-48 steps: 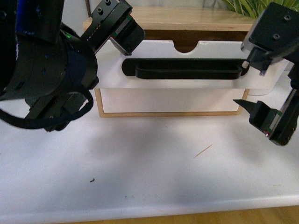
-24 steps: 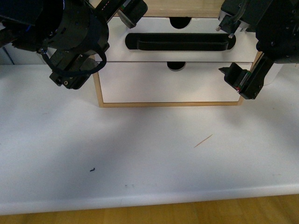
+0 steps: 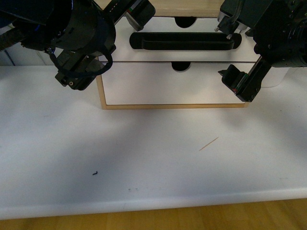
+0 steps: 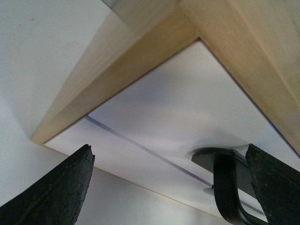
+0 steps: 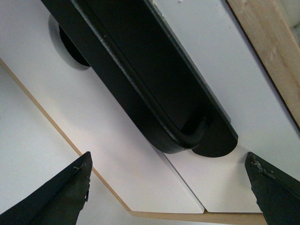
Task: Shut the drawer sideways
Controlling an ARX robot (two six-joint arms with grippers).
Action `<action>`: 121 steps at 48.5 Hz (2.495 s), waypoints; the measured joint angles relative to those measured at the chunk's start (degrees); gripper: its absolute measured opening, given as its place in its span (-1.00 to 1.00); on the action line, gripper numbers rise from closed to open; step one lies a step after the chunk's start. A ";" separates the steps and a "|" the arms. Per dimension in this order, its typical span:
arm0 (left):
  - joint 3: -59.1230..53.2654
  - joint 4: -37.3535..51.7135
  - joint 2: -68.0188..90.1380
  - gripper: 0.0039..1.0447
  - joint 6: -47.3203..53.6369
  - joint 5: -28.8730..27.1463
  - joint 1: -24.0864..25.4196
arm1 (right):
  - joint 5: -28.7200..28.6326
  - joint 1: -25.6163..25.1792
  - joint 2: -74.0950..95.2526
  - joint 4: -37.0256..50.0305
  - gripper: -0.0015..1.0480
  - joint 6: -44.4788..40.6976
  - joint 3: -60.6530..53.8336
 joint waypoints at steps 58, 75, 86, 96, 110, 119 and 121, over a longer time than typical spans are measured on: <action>-51.47 -24.20 -62.16 0.89 6.51 -34.27 0.85 | -11.78 -20.87 -80.87 -19.15 0.83 21.18 -50.25; -63.56 5.22 -76.15 0.34 35.50 -1.01 9.20 | 6.78 -13.09 -85.61 -12.04 0.37 39.01 -53.77; -63.58 2.05 -84.24 -0.39 50.18 8.33 14.32 | 7.87 -12.26 -89.15 -13.79 -0.34 47.50 -55.08; -63.58 -3.50 -90.05 -0.93 52.13 15.87 22.45 | 8.00 -12.26 -92.67 -14.75 -0.97 48.63 -57.05; -63.58 -8.50 -95.08 -0.93 52.70 16.57 22.93 | 7.98 -12.22 -104.26 -26.43 -0.97 48.83 -57.00; -63.58 -19.06 -105.37 -0.93 52.74 16.70 22.93 | 7.98 -12.22 -104.37 -26.67 -0.97 48.83 -57.00; -63.58 -19.19 -105.46 -0.93 52.74 16.68 22.93 | 7.96 -12.22 -104.37 -26.67 -0.97 48.83 -57.00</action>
